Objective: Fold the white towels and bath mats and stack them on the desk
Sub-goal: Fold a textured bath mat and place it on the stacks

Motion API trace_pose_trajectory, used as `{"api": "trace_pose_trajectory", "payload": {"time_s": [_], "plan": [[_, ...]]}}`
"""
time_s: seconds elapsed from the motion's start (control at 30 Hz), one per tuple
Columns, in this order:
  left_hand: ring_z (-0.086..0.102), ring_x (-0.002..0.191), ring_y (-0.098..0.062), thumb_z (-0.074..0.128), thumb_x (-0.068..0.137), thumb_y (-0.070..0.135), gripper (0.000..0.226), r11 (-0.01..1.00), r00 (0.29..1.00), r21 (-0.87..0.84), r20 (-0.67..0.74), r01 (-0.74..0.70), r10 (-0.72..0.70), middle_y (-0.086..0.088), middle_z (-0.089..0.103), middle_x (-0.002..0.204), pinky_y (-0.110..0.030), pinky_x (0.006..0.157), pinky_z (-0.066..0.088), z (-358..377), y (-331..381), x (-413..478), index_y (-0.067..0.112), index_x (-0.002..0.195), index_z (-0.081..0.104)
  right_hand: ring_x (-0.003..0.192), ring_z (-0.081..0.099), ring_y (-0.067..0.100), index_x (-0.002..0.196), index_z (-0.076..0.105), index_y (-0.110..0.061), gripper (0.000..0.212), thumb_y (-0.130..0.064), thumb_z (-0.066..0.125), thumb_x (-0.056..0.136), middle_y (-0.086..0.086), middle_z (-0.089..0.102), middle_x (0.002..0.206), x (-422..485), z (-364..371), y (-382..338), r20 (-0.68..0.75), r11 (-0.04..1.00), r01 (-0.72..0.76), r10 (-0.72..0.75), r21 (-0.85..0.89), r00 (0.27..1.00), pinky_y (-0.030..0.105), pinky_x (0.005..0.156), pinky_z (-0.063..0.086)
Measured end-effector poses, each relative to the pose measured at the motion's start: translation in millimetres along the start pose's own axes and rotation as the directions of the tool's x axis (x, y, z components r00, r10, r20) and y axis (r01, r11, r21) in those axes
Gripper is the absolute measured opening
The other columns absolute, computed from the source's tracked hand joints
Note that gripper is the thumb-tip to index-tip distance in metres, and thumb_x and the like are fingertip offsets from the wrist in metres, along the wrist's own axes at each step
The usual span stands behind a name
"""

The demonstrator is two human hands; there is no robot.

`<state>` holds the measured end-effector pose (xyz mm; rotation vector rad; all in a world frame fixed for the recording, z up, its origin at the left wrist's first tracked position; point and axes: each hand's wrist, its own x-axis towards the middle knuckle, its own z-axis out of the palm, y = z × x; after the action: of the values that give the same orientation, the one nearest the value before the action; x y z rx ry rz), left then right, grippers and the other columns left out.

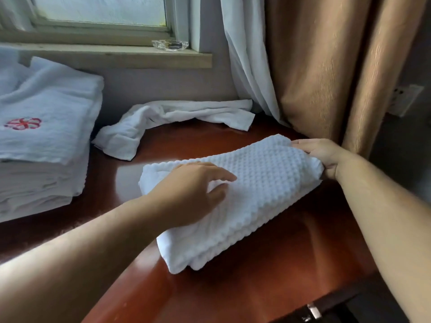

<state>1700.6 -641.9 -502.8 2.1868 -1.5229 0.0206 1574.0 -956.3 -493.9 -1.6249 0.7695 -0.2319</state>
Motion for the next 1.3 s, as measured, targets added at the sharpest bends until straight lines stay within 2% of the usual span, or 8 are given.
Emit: {"api": "trace_pose_trajectory", "payload": {"time_s": [0.2, 0.3, 0.6, 0.7, 0.83, 0.97, 1.07, 1.3], "plan": [[0.051, 0.115, 0.007, 0.053, 0.097, 0.041, 0.029, 0.993, 0.997, 0.108, 0.068, -0.049, 0.042, 0.031, 0.064, 0.123, -0.022, 0.1, 0.037, 4, 1, 13, 0.049, 0.121, 0.066, 0.097, 0.073, 0.021, 0.098, 0.078, -0.018, 0.018, -0.032, 0.067, 0.096, 0.002, 0.078, 0.097, 16, 3, -25, -0.027, 0.712, -0.066, 0.066, -0.699, 0.997, 0.041, 0.093, 0.057], [0.045, 0.121, 0.009, 0.052, 0.097, 0.04, 0.031, 0.992, 0.995, 0.112, 0.095, -0.053, 0.043, 0.034, 0.061, 0.126, -0.023, 0.107, 0.035, 8, 1, 15, 0.05, 0.124, 0.064, 0.09, 0.071, 0.025, 0.096, 0.075, -0.004, 0.025, -0.027, 0.064, 0.096, 0.011, 0.076, 0.097, 19, -2, -8, -0.048, 0.754, -0.088, 0.075, -0.651, 0.996, 0.043, 0.09, 0.056], [0.052, 0.116, 0.009, 0.048, 0.096, 0.048, 0.033, 0.996, 0.986, 0.075, 0.163, -0.054, 0.042, 0.034, 0.06, 0.126, -0.016, 0.094, 0.043, 16, -2, 25, 0.052, 0.126, 0.06, 0.077, 0.073, 0.012, 0.095, 0.075, -0.025, 0.009, -0.029, 0.067, 0.097, 0.002, 0.078, 0.095, 37, -19, 9, -0.091, 0.9, -0.063, 0.026, -0.431, 0.995, 0.029, 0.064, 0.054], [0.047, 0.122, 0.009, 0.046, 0.097, 0.05, 0.034, 0.993, 0.991, 0.072, 0.098, -0.096, 0.089, 0.032, 0.056, 0.132, -0.022, 0.105, 0.036, 25, -5, 17, 0.048, 0.128, 0.059, 0.081, 0.07, 0.013, 0.09, 0.074, -0.023, 0.013, -0.036, 0.073, 0.091, 0.0, 0.076, 0.092, 34, -11, 6, -0.215, 0.799, -0.088, -0.054, -0.595, 0.975, 0.028, 0.062, 0.05], [0.042, 0.126, 0.007, 0.037, 0.096, 0.054, 0.038, 0.987, 0.99, 0.105, 0.084, -0.118, 0.11, 0.031, 0.051, 0.136, -0.03, 0.112, 0.031, 30, -9, 10, 0.049, 0.131, 0.052, 0.099, 0.062, 0.026, 0.092, 0.069, -0.025, 0.018, -0.041, 0.061, 0.09, 0.001, 0.068, 0.105, 25, 11, -11, -0.324, 0.38, -0.164, -0.406, -0.91, 0.854, 0.039, 0.084, 0.05], [0.041, 0.127, 0.006, 0.035, 0.096, 0.053, 0.038, 0.986, 0.99, 0.116, 0.087, -0.122, 0.112, 0.03, 0.049, 0.138, -0.031, 0.11, 0.031, 31, -9, 9, 0.049, 0.131, 0.05, 0.116, 0.055, 0.026, 0.095, 0.062, -0.034, 0.031, -0.06, 0.046, 0.089, 0.0, 0.059, 0.114, 18, 62, -12, -0.126, 0.503, 0.128, -0.441, -0.855, 0.889, 0.046, 0.1, 0.045], [0.042, 0.127, 0.005, 0.037, 0.097, 0.05, 0.037, 0.986, 0.991, 0.121, 0.079, -0.118, 0.109, 0.029, 0.049, 0.138, -0.031, 0.109, 0.031, 31, -10, 6, 0.048, 0.131, 0.051, 0.14, 0.037, 0.023, 0.142, 0.051, -0.032, 0.059, -0.065, 0.036, 0.096, -0.002, 0.047, 0.149, 21, 87, 11, -0.015, 0.442, 0.15, -0.347, -0.884, 0.938, 0.044, 0.117, 0.028], [0.038, 0.131, 0.007, 0.034, 0.098, 0.05, 0.039, 0.983, 0.996, 0.164, 0.047, -0.08, 0.074, 0.03, 0.05, 0.139, -0.028, 0.108, 0.025, 31, -12, -3, 0.047, 0.131, 0.053, 0.141, 0.035, 0.018, 0.145, 0.047, -0.032, 0.065, -0.065, 0.025, 0.093, -0.008, 0.047, 0.151, 26, 92, 25, -0.027, 0.395, 0.136, -0.381, -0.908, 0.924, 0.04, 0.114, 0.026]]}}
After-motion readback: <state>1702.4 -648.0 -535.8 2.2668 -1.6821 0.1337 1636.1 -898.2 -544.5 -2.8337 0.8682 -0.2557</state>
